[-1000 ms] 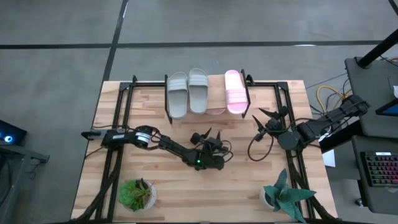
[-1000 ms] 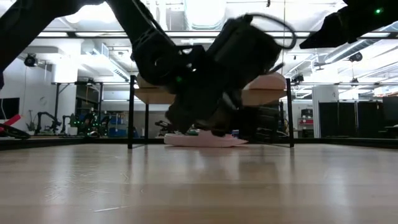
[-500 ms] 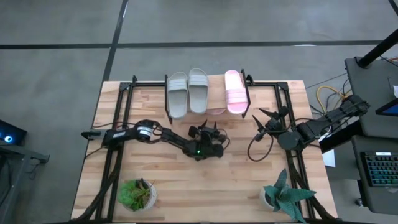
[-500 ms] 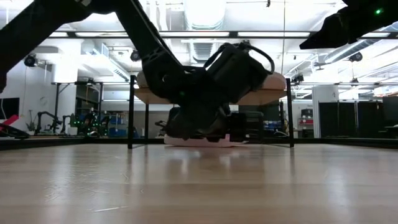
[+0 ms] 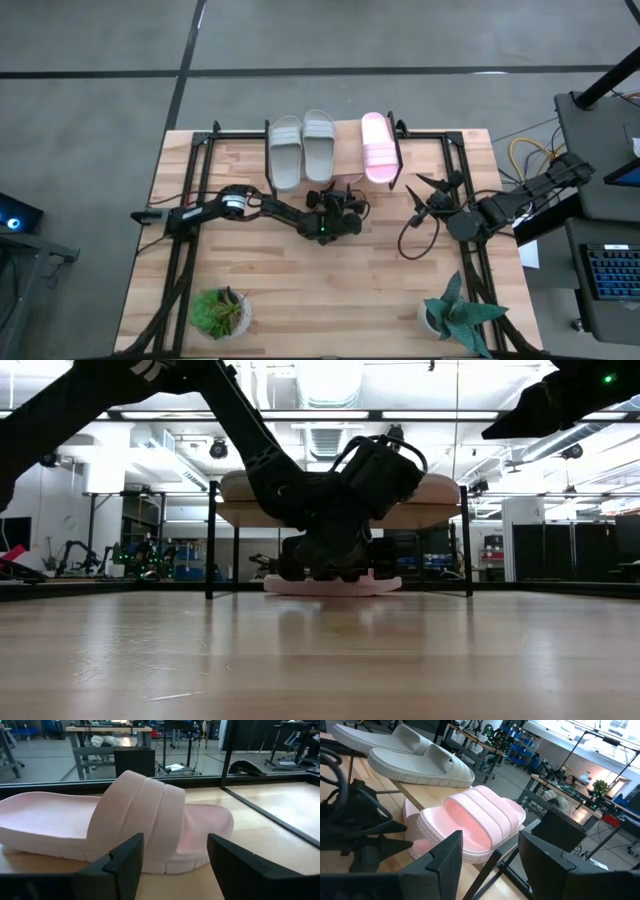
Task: Pick and place slides into the shelf
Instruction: Put the pink slipper on the shelf
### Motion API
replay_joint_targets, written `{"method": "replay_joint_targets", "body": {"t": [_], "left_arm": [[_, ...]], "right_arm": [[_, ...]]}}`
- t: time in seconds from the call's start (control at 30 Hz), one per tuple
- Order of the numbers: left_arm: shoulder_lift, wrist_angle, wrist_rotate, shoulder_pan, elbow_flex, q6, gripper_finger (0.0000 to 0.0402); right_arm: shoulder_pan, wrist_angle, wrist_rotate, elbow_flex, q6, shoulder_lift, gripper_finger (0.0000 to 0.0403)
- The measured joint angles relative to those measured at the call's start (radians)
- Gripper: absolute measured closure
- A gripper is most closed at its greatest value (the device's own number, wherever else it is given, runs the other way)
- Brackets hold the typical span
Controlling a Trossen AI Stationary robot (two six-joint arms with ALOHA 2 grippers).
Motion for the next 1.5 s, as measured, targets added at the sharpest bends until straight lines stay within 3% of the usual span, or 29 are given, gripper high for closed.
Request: {"method": "replay_joint_targets", "body": {"t": [0.7, 0.83, 1.07, 1.5], "left_arm": [[0.0, 0.024, 0.082, 0.066, 0.008, 0.0, 0.0204], [0.0, 0.023, 0.094, 0.068, 0.007, -0.001, 0.0248], [0.0, 0.022, 0.118, 0.068, -0.006, 0.001, 0.0388], [0.0, -0.061, 0.166, 0.038, -0.034, 0.004, 0.0401]], "right_arm": [[0.0, 0.0, 0.0, 0.0, 0.0, 0.0, 0.022], [0.0, 0.0, 0.0, 0.0, 0.0, 0.0, 0.022], [0.0, 0.0, 0.0, -0.001, 0.0, 0.0, 0.022], [0.0, 0.0, -0.001, -0.011, -0.016, 0.0, 0.022]]}}
